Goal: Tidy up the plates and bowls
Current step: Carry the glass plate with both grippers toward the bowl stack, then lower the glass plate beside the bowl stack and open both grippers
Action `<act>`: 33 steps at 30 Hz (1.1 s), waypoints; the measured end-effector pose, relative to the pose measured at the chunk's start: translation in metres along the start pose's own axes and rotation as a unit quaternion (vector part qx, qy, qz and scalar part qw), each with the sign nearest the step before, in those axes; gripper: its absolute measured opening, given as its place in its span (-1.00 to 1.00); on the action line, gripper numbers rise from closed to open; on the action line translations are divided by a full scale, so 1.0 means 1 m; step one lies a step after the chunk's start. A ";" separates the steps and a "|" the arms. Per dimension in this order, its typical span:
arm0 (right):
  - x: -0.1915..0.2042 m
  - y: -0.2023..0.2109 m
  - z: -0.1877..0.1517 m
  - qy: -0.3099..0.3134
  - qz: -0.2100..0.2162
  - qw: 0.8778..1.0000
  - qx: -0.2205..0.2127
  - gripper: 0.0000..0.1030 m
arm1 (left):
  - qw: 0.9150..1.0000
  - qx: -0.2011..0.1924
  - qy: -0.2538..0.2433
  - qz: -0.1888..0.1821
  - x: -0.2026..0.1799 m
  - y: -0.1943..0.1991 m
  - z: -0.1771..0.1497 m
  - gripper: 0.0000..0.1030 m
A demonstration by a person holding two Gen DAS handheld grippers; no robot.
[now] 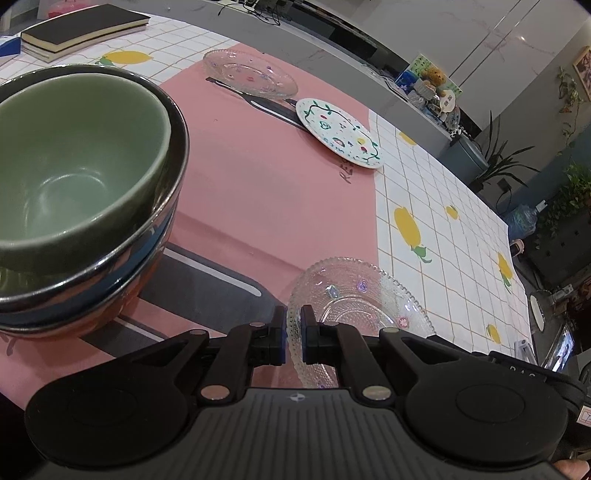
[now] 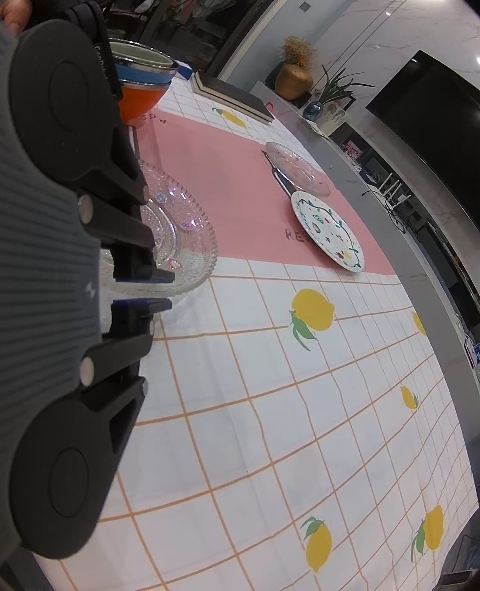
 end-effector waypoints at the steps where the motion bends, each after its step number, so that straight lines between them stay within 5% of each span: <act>1: 0.000 -0.001 0.000 0.000 -0.001 1.000 0.001 -0.89 | 1.000 -0.002 -0.001 0.001 0.000 0.000 0.000 -0.86; 15: 0.010 -0.009 -0.004 0.026 -0.015 1.000 0.003 -0.82 | 0.999 -0.008 -0.028 0.028 -0.003 0.000 -0.007 -0.79; 24: 0.010 -0.006 -0.005 0.023 -0.019 1.000 -0.001 -0.75 | 1.000 0.001 -0.012 0.010 0.000 0.002 -0.004 -0.69; 29: 0.003 0.001 -0.002 -0.002 -0.018 1.000 -0.018 -0.33 | 0.999 -0.020 -0.024 0.007 -0.004 0.010 0.001 -0.44; 33: 0.005 0.008 -0.001 0.001 -0.022 0.999 -0.036 -0.29 | 0.998 -0.033 -0.045 0.015 -0.014 0.020 0.005 -0.39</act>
Point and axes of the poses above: each gripper's, at about its wrist camera, not at the fingertips, and y roughly against the way its jaws point, x to its left, z to its top, the point moved 3 cm from there along -y, roughly the way its jaws point, and after that the axes turned 1 degree about y, right-handed, at the moved point
